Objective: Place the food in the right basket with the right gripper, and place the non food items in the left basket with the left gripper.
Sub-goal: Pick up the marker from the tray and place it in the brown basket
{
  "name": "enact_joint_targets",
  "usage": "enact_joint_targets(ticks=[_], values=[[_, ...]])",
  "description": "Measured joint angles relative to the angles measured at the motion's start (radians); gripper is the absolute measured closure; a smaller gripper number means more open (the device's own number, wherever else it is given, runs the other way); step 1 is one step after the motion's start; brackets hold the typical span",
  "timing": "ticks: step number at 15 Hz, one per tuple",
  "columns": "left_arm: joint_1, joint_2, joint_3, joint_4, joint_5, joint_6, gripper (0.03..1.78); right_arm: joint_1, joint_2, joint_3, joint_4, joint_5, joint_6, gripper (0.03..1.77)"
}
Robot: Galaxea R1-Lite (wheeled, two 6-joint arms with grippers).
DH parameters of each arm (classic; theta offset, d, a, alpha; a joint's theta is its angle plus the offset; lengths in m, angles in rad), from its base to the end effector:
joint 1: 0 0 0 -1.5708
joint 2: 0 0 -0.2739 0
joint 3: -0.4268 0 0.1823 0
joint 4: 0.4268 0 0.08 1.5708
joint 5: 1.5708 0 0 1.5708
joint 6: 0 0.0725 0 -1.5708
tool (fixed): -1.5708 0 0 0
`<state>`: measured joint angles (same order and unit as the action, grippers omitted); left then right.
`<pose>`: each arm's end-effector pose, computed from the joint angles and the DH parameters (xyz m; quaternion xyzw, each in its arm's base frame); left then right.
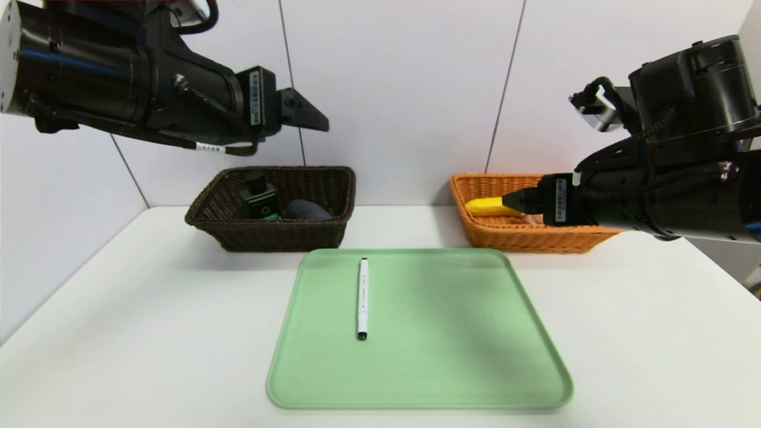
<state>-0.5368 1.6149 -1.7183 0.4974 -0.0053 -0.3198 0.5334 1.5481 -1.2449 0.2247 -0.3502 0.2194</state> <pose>0.2663 -0.1589 0.3073 -0.0997 0.2283 -0.2291 0.9410 0.2732 0.1325 0.2217 -0.0056 0.2441 0.0620 0.9678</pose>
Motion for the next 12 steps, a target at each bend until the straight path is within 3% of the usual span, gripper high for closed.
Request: enact_joint_targets(ticks=[4,9,12], values=[[-0.137,0.061,-0.026,0.195,0.033,-0.082,0.15,-0.02,0.025,-0.035,0.021,0.022,0.027,0.09],[-0.169,0.196,-0.034,0.217,0.034,-0.107,0.14,-0.054,0.077,-0.113,0.15,0.124,0.163,0.09],[-0.172,0.284,-0.065,0.216,0.033,-0.126,0.13,-0.099,0.106,-0.153,0.181,0.129,0.166,0.09]])
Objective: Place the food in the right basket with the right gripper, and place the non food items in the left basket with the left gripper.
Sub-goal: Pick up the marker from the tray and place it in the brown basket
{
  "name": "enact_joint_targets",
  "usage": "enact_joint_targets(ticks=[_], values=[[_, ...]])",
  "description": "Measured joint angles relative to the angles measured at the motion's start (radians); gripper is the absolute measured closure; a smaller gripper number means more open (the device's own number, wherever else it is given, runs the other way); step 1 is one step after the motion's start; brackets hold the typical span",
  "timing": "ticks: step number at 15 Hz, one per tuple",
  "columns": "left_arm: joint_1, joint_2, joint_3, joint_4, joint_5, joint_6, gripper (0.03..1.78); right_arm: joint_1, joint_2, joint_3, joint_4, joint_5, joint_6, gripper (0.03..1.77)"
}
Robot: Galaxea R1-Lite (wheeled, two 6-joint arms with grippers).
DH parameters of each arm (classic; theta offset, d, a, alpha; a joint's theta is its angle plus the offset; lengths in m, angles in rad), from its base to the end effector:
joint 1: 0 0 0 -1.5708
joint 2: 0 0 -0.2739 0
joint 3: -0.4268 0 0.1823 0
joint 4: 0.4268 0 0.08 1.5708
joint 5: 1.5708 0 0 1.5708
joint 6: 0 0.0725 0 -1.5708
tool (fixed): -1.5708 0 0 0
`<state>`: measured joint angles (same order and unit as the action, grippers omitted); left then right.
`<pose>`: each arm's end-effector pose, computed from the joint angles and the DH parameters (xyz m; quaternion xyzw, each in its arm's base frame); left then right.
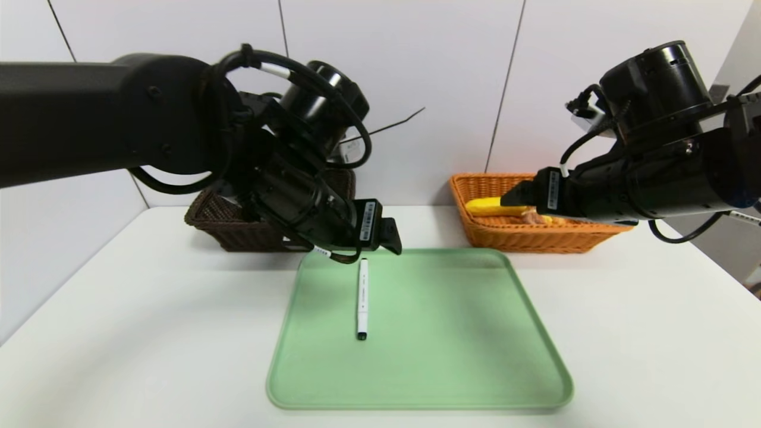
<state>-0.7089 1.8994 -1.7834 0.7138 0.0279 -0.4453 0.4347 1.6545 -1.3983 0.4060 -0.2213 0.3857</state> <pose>0.2783 -0.2360 0.2025 -0.0489 0.4343 -0.2150 0.8734 0.2982 0.1209 0.2112 0.0774 0.3214 0.0399 0.9429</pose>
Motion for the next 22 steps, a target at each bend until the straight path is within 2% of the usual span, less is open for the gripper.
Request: enact_joint_targets(ticks=[4,6,8,10,12,14,16,19,22], values=[[-0.012,0.077,-0.014,-0.008,-0.004,-0.002,0.12,-0.043,0.028,-0.05,0.008,-0.008,-0.012,0.09],[-0.014,0.096,-0.014,-0.009,-0.004,0.0,0.12,-0.047,0.032,-0.061,0.006,-0.004,-0.045,0.09],[-0.015,0.108,-0.017,-0.01,-0.004,0.005,0.12,-0.053,0.03,-0.036,0.003,0.007,-0.132,0.09],[-0.02,0.12,-0.021,-0.009,-0.001,0.009,0.12,-0.073,0.019,0.0,0.009,0.061,-0.243,0.09],[-0.031,0.13,-0.021,-0.008,0.003,0.01,0.12,-0.109,0.006,0.023,0.028,0.12,-0.32,0.09],[-0.039,0.138,-0.021,-0.004,0.014,0.021,0.12,-0.144,-0.005,0.029,0.104,0.133,-0.376,0.09],[-0.045,0.146,-0.021,0.0,0.027,0.032,0.12,-0.174,-0.019,0.029,0.171,0.134,-0.384,0.09],[-0.05,0.159,-0.021,0.003,0.031,0.034,0.12,-0.207,-0.037,0.037,0.178,0.136,-0.379,0.09],[-0.05,0.182,-0.029,0.0,0.084,0.039,0.12,-0.226,-0.057,0.059,0.177,0.136,-0.379,0.09]])
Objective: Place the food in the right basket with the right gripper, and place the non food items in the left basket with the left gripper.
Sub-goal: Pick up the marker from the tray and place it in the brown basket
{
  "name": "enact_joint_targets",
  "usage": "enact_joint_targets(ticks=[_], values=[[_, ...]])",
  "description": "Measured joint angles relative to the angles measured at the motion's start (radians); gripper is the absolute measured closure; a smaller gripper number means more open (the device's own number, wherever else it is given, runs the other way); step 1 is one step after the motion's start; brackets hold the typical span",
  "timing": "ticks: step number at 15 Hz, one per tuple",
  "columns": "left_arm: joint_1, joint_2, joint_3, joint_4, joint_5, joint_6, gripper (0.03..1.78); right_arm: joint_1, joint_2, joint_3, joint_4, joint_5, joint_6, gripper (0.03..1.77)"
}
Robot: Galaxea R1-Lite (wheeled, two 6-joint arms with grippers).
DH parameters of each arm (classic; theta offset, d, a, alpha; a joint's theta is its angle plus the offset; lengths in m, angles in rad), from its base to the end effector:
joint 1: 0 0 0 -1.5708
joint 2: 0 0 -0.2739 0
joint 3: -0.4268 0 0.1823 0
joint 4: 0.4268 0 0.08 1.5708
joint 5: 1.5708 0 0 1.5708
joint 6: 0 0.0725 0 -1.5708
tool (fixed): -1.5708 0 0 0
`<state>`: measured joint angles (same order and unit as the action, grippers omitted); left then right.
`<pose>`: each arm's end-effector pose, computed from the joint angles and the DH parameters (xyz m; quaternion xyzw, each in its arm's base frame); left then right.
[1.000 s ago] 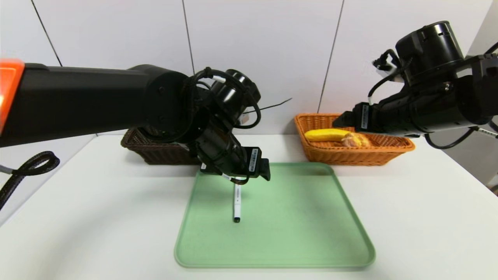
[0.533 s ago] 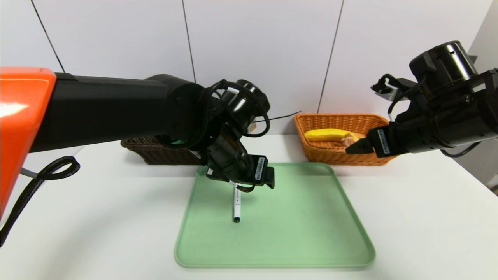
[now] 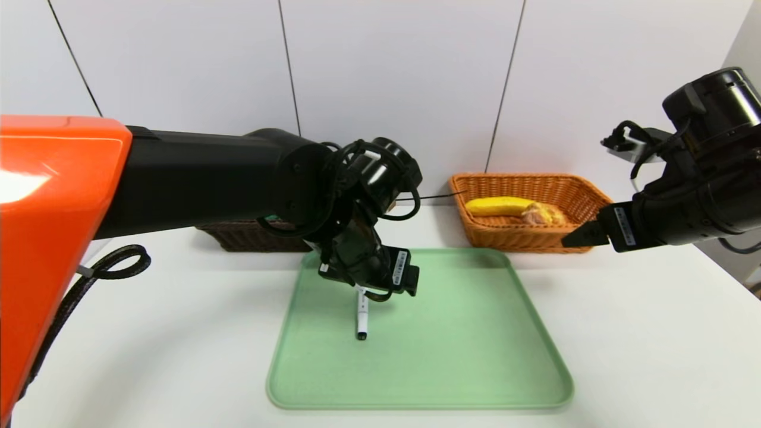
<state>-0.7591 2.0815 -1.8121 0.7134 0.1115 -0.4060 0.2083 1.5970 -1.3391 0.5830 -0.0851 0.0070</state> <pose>0.2945 -0.2683 0.1410 0.0264 0.4756 -0.1885 0.8588 0.2834 0.0536 0.1910 -0.0565 0.4040 0.0548 0.9114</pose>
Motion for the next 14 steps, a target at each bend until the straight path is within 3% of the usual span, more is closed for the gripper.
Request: enact_joint_targets(ticks=[5,14], values=[[0.004,0.05,-0.057,0.035,0.056,-0.027,0.12,-0.031,-0.018,0.01,-0.001,-0.003,0.003,0.09],[0.05,0.112,-0.063,0.044,0.056,-0.035,0.12,-0.043,-0.024,0.034,-0.002,-0.003,0.004,0.09]])
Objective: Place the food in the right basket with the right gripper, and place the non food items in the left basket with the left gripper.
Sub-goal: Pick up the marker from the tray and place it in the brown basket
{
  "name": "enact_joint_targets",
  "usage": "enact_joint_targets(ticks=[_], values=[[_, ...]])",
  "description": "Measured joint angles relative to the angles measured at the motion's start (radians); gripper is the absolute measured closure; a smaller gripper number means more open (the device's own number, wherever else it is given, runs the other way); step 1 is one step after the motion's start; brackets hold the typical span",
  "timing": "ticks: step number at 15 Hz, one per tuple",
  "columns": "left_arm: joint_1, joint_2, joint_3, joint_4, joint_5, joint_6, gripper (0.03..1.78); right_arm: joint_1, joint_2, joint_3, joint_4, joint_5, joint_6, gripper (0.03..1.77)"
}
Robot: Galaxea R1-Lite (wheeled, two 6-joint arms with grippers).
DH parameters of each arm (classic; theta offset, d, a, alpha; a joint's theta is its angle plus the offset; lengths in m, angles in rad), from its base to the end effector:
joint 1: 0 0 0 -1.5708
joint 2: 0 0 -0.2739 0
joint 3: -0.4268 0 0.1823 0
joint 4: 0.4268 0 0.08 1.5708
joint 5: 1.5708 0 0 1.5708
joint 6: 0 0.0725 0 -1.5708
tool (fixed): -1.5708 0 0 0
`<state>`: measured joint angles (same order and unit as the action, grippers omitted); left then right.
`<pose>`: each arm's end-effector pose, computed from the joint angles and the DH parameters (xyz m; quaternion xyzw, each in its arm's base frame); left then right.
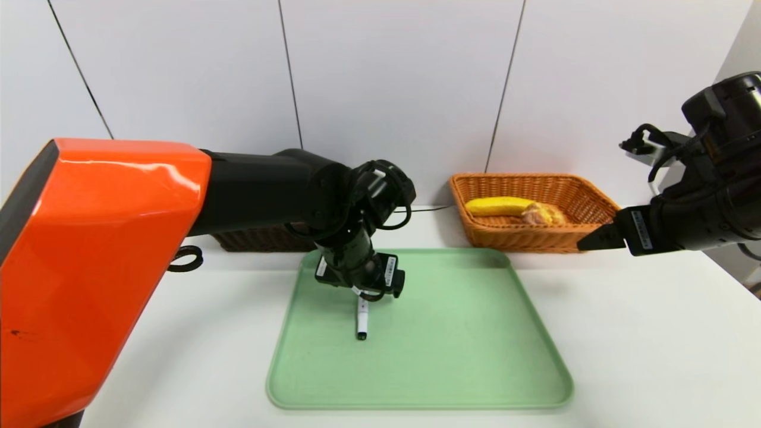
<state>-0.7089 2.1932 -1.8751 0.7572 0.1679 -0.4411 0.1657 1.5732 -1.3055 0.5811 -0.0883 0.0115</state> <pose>0.3213 -0.2596 0.1091 0.0311 0.5027 -0.1225 0.8552 0.2785 0.0401 0.1885 -0.0469 0.4087 0.0329 0.9109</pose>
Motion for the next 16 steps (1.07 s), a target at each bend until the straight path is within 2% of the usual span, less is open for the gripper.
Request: enact_joint_targets(ticks=[10,11,14,16], values=[[0.007,0.034,-0.001,-0.002,-0.001,-0.004,0.12,-0.007,0.005,0.001,-0.001,-0.002,-0.002,0.09],[0.008,0.036,-0.001,-0.002,-0.001,-0.004,0.23,-0.007,0.006,0.001,-0.001,-0.002,-0.003,0.09],[0.009,0.041,-0.002,-0.009,-0.001,-0.021,0.72,-0.007,0.005,0.001,0.0,-0.001,-0.003,0.09],[0.008,0.043,-0.003,-0.008,-0.002,-0.023,0.92,-0.007,0.004,0.001,0.0,-0.001,-0.003,0.09]])
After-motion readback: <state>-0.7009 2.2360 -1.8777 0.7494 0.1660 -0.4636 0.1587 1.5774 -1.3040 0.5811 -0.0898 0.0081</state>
